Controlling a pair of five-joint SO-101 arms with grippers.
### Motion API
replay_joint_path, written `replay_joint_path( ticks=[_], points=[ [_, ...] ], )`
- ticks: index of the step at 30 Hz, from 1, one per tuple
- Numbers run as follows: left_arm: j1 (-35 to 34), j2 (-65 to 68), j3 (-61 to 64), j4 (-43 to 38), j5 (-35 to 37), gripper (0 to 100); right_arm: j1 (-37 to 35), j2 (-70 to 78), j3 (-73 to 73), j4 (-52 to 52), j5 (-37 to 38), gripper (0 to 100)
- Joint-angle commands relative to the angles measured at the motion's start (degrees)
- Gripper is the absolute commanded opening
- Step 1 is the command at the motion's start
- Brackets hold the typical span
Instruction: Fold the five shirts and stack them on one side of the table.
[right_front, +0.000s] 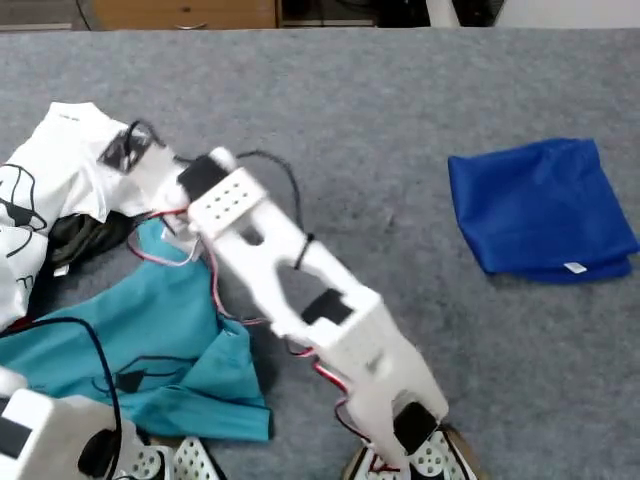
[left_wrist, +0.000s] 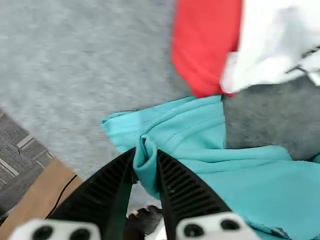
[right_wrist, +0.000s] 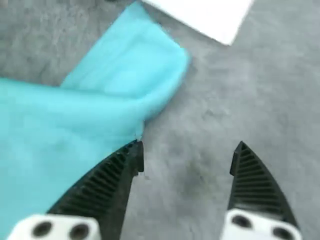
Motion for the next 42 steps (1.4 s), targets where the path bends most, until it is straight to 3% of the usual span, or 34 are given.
replay_joint_path(
  ticks=[1, 10, 17, 24, 29, 37, 42],
  points=[
    [-4.75, -2.59, -6.95, 0.62, -2.64, 2, -0.92, 5.76, -11.21, -1.41, -3.69, 28.6],
    [-6.68, -2.59, -14.95, 0.62, -2.46, 2, -8.66, 21.49, -40.66, 9.85, -5.63, 28.5],
    [-9.76, -3.38, -19.52, 0.62, -2.64, 2, -15.43, 25.54, -52.44, 19.6, -5.71, 28.5],
    [-10.2, -3.3, -19.87, 0.62, -2.64, 2, -16.31, 29.67, -47.08, 18.81, -5.71, 26.1],
    [-10.02, -3.3, -16.7, 0.62, -2.64, 2, -15.69, 30.55, -44.7, 20.31, -5.45, 0.9],
    [-8.26, -3.21, -13.27, 0.62, -2.64, 2, -6.99, 25.1, -43.21, 22.51, -5.8, 0.2],
    [-4.66, -3.21, -9.76, 0.62, -2.73, 2, -1.36, 13.05, -25.45, 22.59, -5.8, 0.2]
  ],
)
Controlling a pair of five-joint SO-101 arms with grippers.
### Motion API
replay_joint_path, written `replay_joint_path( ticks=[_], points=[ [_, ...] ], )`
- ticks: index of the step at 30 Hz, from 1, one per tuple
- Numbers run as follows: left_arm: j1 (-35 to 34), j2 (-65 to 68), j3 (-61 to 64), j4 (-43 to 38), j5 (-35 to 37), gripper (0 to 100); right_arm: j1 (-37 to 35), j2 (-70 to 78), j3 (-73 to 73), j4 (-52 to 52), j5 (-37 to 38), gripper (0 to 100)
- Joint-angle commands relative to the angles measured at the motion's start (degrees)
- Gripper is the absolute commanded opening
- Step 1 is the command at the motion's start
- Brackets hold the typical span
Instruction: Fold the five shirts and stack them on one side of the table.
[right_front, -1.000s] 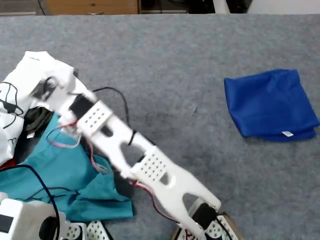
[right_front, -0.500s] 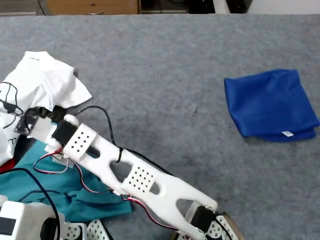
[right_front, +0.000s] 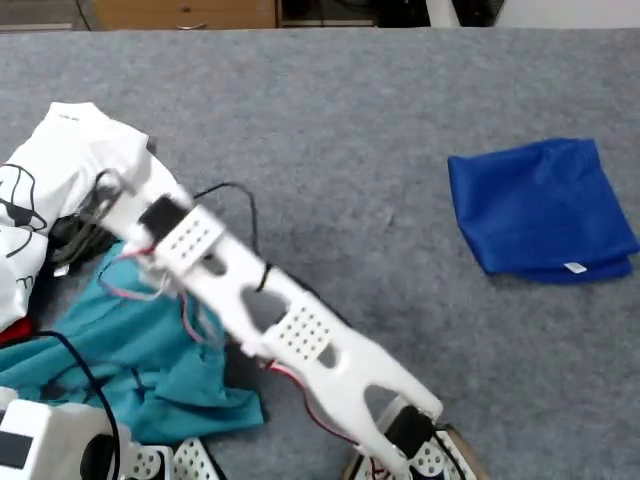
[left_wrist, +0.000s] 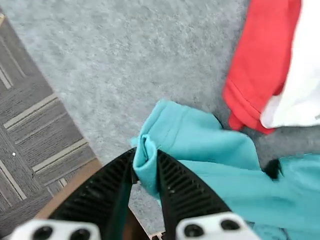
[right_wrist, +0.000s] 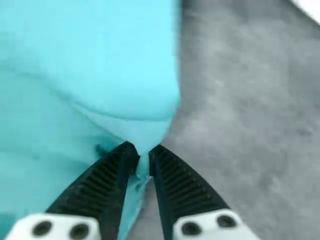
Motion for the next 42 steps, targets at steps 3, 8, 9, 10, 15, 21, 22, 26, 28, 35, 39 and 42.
replay_joint_path(
  ticks=[3, 8, 9, 10, 15, 21, 22, 26, 28, 35, 39, 42],
  points=[
    [5.54, -1.71, 3.08, 0.53, -0.62, 2, 6.81, -21.41, 28.53, 1.23, -0.35, 0.2],
    [13.27, -1.71, 8.53, 0.53, -0.62, 2, 14.37, -38.81, 54.81, 1.14, 0.53, 0.2],
    [15.65, -1.71, 10.02, 0.53, -0.44, 2, 15.96, -41.8, 58.95, 1.14, 1.67, 0.2],
    [18.11, -1.8, 11.6, 0.53, -0.35, 2, 17.54, -44.88, 62.73, 1.14, 2.99, 0.2],
    [33.49, -2.07, 17.85, 0.53, 1.49, 2, 24.75, -56.66, 79.25, 1.14, 6.86, 0.2],
    [50.02, -1.71, 22.24, 0.53, 7.74, 2, 26.86, -66.51, 92.97, 1.05, 10.55, 0.7],
    [50.9, -1.71, 22.24, 0.53, 8.35, 2, 26.68, -67.82, 94.11, 1.05, 10.11, 3.3],
    [50.46, -1.71, 22.24, 0.53, 8.18, 2, 27.3, -73.8, 95.6, 1.14, 10.11, 26.3],
    [48.09, -1.71, 22.24, 0.53, 6.68, 2, 27.3, -76.97, 95.52, 1.14, 10.64, 36.2],
    [40.09, -1.71, 23.03, 0.53, 0.88, 2, 27.3, -82.33, 89.45, 0.35, 12.4, 32.2],
    [40.53, -1.71, 25.49, 0.53, 0.7, 2, 27.12, -74.33, 76.26, -4.13, 6.42, 18.0],
    [41.14, -2.15, 27.78, 0.53, 0.79, 2, 26.33, -62.37, 63.96, -4.31, 2.29, 15.3]
  ],
)
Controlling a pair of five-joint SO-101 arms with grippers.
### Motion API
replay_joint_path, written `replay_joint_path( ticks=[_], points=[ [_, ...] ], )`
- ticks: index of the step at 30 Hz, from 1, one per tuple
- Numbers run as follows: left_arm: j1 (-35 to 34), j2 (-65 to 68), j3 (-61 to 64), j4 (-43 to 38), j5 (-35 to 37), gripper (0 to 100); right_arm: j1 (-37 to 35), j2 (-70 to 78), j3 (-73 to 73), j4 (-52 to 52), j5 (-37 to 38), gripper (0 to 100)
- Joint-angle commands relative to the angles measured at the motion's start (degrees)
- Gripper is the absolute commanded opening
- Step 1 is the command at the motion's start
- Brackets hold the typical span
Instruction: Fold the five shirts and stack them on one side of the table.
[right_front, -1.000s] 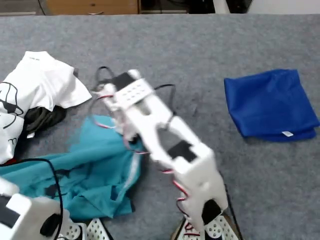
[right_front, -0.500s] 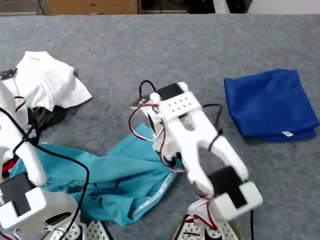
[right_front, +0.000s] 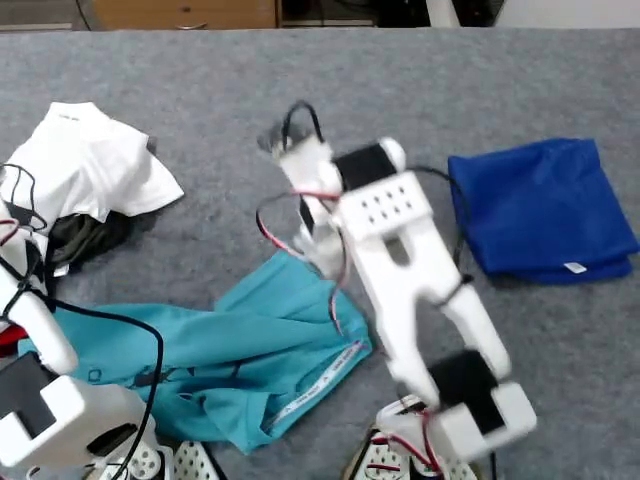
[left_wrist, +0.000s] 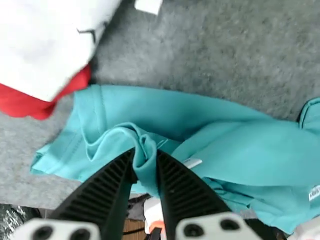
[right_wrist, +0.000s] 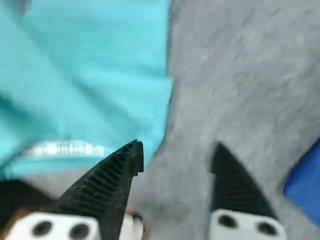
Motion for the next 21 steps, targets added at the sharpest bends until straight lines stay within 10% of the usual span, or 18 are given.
replay_joint_path(
  ticks=[1, 21],
  points=[
    [0.44, -2.15, 1.49, 0.53, -0.44, 2, -1.01, 13.41, -16.4, 0.18, -4.22, 16.6],
    [-1.76, -1.8, 2.64, 0.53, -0.62, 2, -7.52, 48.66, -42.07, 4.48, -5.27, 24.6]
  ],
)
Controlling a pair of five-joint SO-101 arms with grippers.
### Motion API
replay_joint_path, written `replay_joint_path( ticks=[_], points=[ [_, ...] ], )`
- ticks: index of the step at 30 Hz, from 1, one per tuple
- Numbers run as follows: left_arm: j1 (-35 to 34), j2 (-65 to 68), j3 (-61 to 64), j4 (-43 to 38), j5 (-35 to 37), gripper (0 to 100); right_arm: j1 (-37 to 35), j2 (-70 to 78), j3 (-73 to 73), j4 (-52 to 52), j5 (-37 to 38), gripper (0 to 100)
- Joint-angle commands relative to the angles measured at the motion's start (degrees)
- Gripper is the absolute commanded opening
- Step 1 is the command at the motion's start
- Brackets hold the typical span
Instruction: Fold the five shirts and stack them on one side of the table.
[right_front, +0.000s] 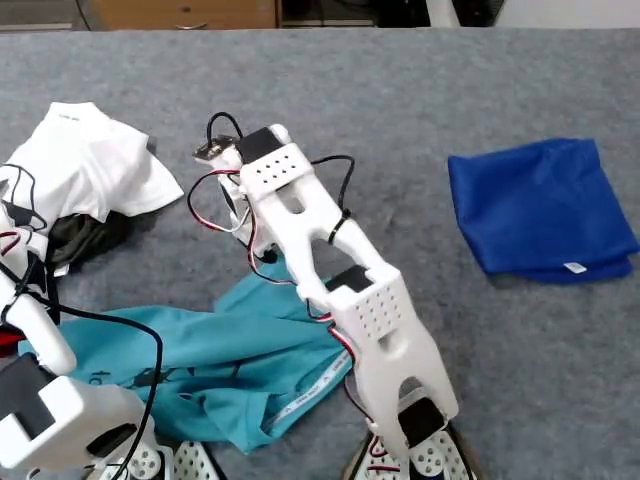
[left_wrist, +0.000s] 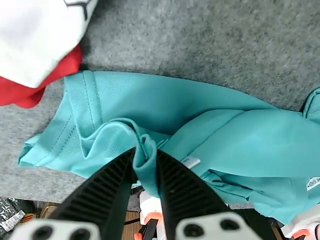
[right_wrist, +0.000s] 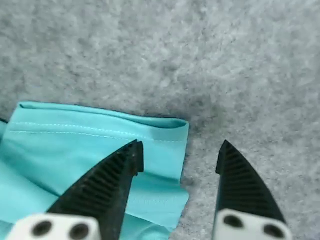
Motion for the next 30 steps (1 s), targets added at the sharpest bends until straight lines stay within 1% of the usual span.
replay_joint_path(
  ticks=[1, 15, 26, 30],
  points=[
    [-0.53, -1.8, -0.26, 0.53, -0.44, 2, 1.01, -0.13, -2.07, 1.14, -0.97, 24.6],
    [-0.62, -1.98, 0.0, 0.53, -0.26, 2, 1.19, 7.16, -2.68, 0.18, -0.7, 24.6],
    [-0.7, -2.15, 0.0, 0.53, -0.26, 2, 0.84, 2.42, -6.02, 1.14, -0.88, 24.6],
    [-0.7, -2.15, 0.0, 0.53, -0.26, 2, 0.84, 3.12, -5.49, 0.7, -0.88, 24.6]
  ],
)
